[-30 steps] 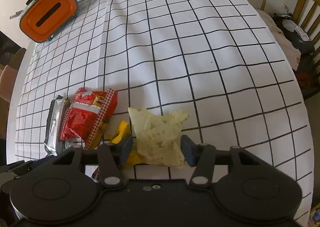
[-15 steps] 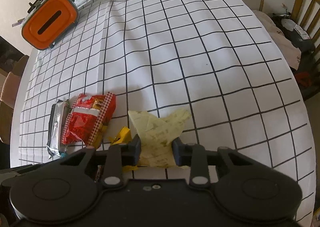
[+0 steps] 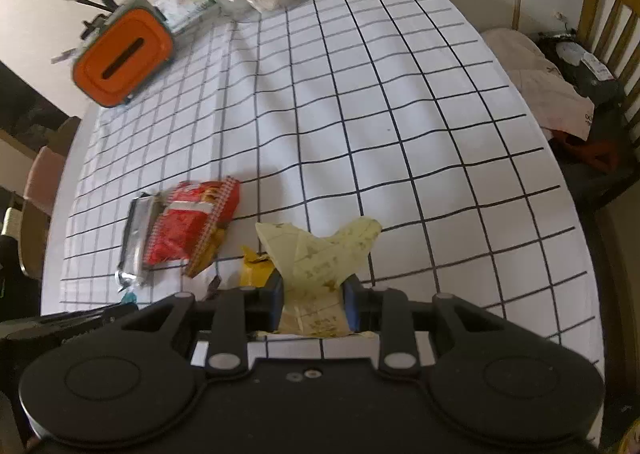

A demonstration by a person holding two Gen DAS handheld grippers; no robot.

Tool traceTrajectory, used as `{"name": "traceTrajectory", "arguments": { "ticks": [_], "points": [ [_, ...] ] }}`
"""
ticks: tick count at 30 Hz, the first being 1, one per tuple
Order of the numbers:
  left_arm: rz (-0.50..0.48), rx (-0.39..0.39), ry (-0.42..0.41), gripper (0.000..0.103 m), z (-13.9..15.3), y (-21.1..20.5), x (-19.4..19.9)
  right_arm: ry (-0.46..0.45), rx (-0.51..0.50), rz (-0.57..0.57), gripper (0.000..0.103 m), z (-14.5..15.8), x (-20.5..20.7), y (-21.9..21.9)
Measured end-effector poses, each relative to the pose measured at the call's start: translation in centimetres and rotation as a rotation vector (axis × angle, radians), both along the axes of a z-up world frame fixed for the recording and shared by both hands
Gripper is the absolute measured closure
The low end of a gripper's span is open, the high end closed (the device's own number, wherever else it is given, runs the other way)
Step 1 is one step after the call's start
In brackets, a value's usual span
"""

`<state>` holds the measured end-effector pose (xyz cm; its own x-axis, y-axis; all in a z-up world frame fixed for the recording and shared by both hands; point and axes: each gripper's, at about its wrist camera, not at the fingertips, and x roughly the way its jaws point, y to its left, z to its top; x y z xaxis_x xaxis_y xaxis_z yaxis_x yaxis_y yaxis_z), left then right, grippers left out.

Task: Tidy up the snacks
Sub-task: 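Grasp the blue candy with left gripper while right gripper grasps the cream packet, then carry the blue candy and cream packet into the white box and release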

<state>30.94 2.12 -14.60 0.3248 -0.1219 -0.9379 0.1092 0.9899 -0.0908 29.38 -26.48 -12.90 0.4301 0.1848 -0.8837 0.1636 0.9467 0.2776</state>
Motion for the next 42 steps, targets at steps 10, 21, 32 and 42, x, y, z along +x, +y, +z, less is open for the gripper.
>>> {"name": "traceTrajectory", "arguments": {
  "ticks": [10,21,32,42],
  "points": [
    [-0.038,-0.036,-0.045,0.092,4.3,-0.1,-4.1,-0.058,0.025,0.111,0.075,4.6,-4.8,1.1],
    [-0.059,-0.025,-0.117,0.092,8.3,-0.6,-10.3,-0.085,0.055,0.19,0.075,7.5,-10.2,2.0],
    [-0.151,-0.016,-0.091,0.092,8.8,-2.4,-16.0,-0.042,0.077,0.273,0.074,7.5,-14.9,3.6],
    [-0.23,0.01,-0.011,0.092,6.2,-4.2,-19.9,0.046,0.093,0.339,0.075,4.9,-18.0,5.3]
  ]
}}
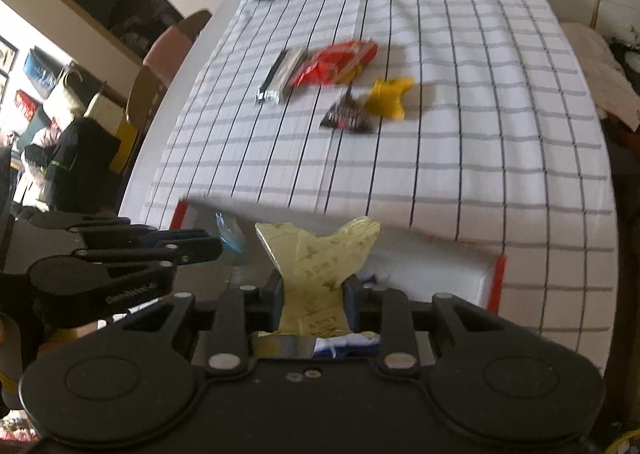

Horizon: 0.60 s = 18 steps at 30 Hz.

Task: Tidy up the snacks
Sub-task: 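Carry the blue candy and cream packet into the white box and release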

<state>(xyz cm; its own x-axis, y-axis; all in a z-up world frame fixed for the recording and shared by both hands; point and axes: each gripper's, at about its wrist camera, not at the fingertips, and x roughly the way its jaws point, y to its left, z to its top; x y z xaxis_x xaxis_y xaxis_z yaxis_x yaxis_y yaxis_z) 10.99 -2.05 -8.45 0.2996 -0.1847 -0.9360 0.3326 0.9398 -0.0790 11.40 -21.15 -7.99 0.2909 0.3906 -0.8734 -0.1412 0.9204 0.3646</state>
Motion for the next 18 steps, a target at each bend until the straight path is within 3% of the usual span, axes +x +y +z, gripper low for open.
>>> {"name": "traceTrajectory", "arguments": {
  "ticks": [18],
  "points": [
    [-0.013,0.082,0.15,0.091,-3.8,-0.8,-1.4,0.152,-0.025,0.124,0.074,-5.5,-3.4,4.2]
  ]
}}
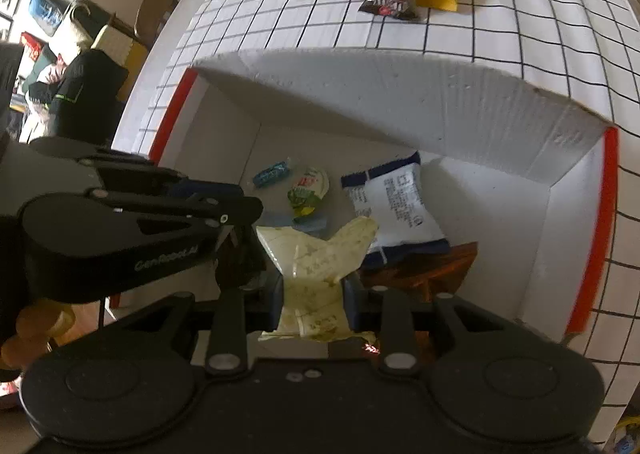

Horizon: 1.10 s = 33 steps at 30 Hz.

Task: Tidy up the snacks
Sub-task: 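Carry the blue candy and cream packet into the white box and release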

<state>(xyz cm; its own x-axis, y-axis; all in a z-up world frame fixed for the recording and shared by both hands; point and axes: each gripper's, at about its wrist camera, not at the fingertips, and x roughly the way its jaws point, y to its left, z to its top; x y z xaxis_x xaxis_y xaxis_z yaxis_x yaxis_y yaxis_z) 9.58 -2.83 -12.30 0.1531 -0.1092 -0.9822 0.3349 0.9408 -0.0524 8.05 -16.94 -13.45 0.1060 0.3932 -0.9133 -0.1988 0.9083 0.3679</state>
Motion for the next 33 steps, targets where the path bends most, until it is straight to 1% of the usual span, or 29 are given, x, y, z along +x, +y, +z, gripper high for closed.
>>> {"name": "traceTrajectory", "arguments": {
  "ticks": [5,11,15,23,26,28,30,33],
  "points": [
    [0.014,0.014,0.014,0.092,-0.6,0.3,0.2,0.005,-0.007,0.007,0.073,-0.4,-0.1,0.2],
    [0.021,0.008,0.015,0.091,-0.6,0.5,0.1,0.005,-0.001,-0.006,0.07,-0.3,0.1,0.2],
    [0.03,-0.003,0.006,0.091,-0.2,0.5,0.0,-0.009,0.013,-0.015,0.069,0.4,0.2,-0.1],
    [0.029,-0.04,-0.047,0.09,1.6,0.7,0.0,-0.069,0.037,-0.035,0.063,2.6,0.6,-1.0],
    [0.032,-0.05,-0.07,0.085,2.4,0.8,0.0,-0.092,0.044,-0.047,0.062,3.4,0.9,-1.4],
    [0.041,-0.059,-0.08,0.077,2.8,1.0,0.2,-0.111,0.045,-0.055,0.061,4.0,1.1,-1.6],
    [0.05,-0.073,-0.089,0.074,3.2,1.3,0.3,-0.127,0.047,-0.063,0.059,4.5,1.3,-1.9],
    [0.059,-0.08,-0.108,0.074,3.9,1.6,0.5,-0.151,0.044,-0.073,0.056,5.3,1.6,-2.2]
  ]
}}
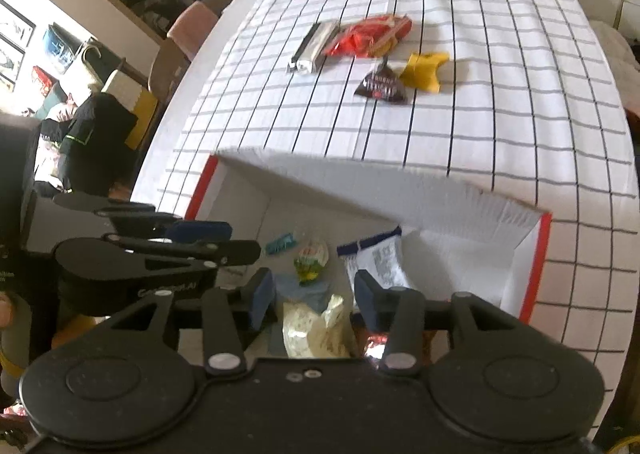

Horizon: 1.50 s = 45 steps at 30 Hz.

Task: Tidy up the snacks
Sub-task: 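Carry the blue candy and cream packet into the white box and release, then move both tools back over the remaining snack pile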

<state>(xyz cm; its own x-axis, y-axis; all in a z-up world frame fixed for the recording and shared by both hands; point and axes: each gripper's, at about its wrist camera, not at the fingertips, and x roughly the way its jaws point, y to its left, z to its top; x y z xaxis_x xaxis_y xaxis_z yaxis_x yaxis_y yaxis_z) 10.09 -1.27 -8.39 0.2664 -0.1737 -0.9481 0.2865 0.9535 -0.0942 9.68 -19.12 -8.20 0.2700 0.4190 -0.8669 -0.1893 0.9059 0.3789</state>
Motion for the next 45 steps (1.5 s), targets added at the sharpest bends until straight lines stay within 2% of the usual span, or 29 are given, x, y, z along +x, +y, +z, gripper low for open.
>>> {"name": "traceTrajectory", "arguments": {
  "ticks": [3,5,7,9,12,16,18,24,34,41,45],
  "points": [
    [0.007,-0.004,-0.026,0.072,0.8,0.3,0.2,-0.025,-0.003,-0.005,0.052,0.8,0.3,-0.2],
    [0.011,-0.004,-0.047,0.064,1.3,0.4,0.4,-0.041,-0.004,-0.009,0.048,1.2,0.5,-0.3],
    [0.018,-0.005,-0.078,0.041,1.9,0.6,0.6,-0.057,-0.005,-0.013,0.043,1.5,0.8,-0.4],
    [0.03,-0.005,-0.109,0.032,2.4,0.9,0.7,-0.074,-0.01,-0.021,0.036,1.9,1.2,-0.5],
    [0.041,-0.005,-0.131,0.031,3.1,1.3,1.3,-0.086,-0.017,-0.037,0.028,2.2,1.9,-0.6],
    [0.064,-0.01,-0.154,0.027,3.8,1.9,2.4,-0.1,-0.035,-0.052,0.025,2.7,2.8,-0.9],
    [0.068,0.0,-0.176,0.026,4.1,2.0,2.9,-0.114,-0.048,-0.061,0.018,3.0,3.4,-0.9],
    [0.075,0.058,-0.263,0.023,5.0,2.2,4.7,-0.159,-0.085,-0.085,0.01,3.7,5.3,-0.9],
    [0.099,0.103,-0.313,0.023,4.6,3.1,10.1,-0.194,-0.158,-0.147,0.008,3.9,10.1,-1.5],
    [0.106,0.134,-0.308,0.023,2.4,3.9,14.5,-0.14,-0.199,-0.208,0.008,1.8,14.2,-1.8],
    [0.124,0.139,-0.273,0.023,0.6,4.4,17.2,-0.106,-0.205,-0.246,0.008,0.3,16.4,-1.9]
  ]
}}
